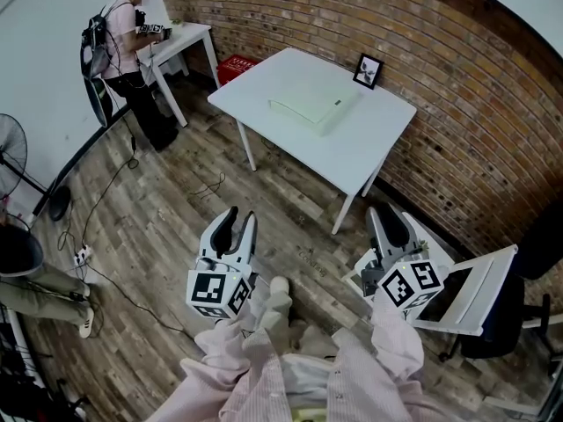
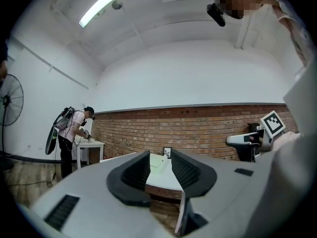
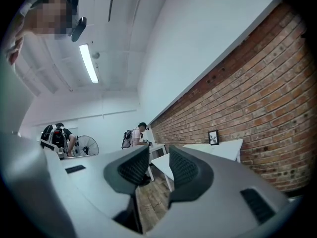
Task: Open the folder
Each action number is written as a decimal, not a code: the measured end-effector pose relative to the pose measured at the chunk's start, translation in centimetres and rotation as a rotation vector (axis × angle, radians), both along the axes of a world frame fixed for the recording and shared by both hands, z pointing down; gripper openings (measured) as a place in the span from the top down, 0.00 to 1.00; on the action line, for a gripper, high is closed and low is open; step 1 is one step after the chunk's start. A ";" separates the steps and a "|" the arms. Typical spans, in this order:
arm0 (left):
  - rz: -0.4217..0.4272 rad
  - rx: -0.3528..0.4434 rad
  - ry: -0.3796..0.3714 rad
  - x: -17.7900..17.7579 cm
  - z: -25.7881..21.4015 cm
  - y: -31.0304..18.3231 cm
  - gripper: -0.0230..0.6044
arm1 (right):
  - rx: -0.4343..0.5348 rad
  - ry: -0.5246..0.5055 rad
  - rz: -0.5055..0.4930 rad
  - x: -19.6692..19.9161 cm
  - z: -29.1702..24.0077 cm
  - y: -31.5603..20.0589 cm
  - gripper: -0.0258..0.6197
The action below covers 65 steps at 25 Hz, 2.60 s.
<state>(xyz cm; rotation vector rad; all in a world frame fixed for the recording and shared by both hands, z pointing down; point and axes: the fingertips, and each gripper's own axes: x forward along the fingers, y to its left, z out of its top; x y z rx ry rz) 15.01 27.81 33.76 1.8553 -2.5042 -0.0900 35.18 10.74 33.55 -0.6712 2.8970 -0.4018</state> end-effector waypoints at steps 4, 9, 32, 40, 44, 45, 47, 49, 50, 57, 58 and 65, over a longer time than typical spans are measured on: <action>0.007 -0.005 0.014 -1.4 0.6 -1.6 0.76 | -0.010 0.005 0.011 -1.3 0.4 -1.5 0.77; 0.026 -0.007 0.022 -3.9 1.2 -4.3 0.76 | -0.020 0.022 0.028 -3.6 1.2 -3.9 0.77; 0.183 -0.013 0.071 -18.2 2.6 -17.0 0.76 | -0.089 0.075 0.176 -15.9 3.4 -13.3 0.77; 0.219 -0.040 0.098 -19.7 4.0 -19.2 0.76 | -0.116 0.087 0.186 -17.5 4.4 -14.7 0.77; 0.237 -0.053 0.106 -19.9 5.0 -20.5 0.76 | -0.131 0.096 0.196 -17.8 5.5 -15.7 0.77; 0.239 -0.053 0.108 -20.2 5.2 -20.9 0.76 | -0.135 0.096 0.197 -18.0 5.7 -16.1 0.77; 0.240 -0.053 0.115 -20.9 5.4 -21.9 0.76 | -0.139 0.097 0.200 -18.6 6.0 -17.0 0.77; 0.241 -0.053 0.120 -21.7 5.6 -23.1 0.76 | -0.142 0.099 0.205 -19.3 6.2 -18.2 0.77; 0.243 -0.054 0.122 -22.0 5.7 -23.7 0.76 | -0.146 0.098 0.210 -19.6 6.3 -18.9 0.77; 0.265 -0.069 0.123 -24.6 6.3 -29.1 0.76 | -0.171 0.090 0.236 -22.1 7.0 -24.3 0.77; 0.267 -0.073 0.124 -25.0 6.4 -29.8 0.76 | -0.178 0.088 0.239 -22.4 7.1 -25.0 0.77; 0.292 -0.115 0.125 -27.0 7.2 -34.7 0.76 | -0.227 0.096 0.249 -24.7 7.8 -29.6 0.77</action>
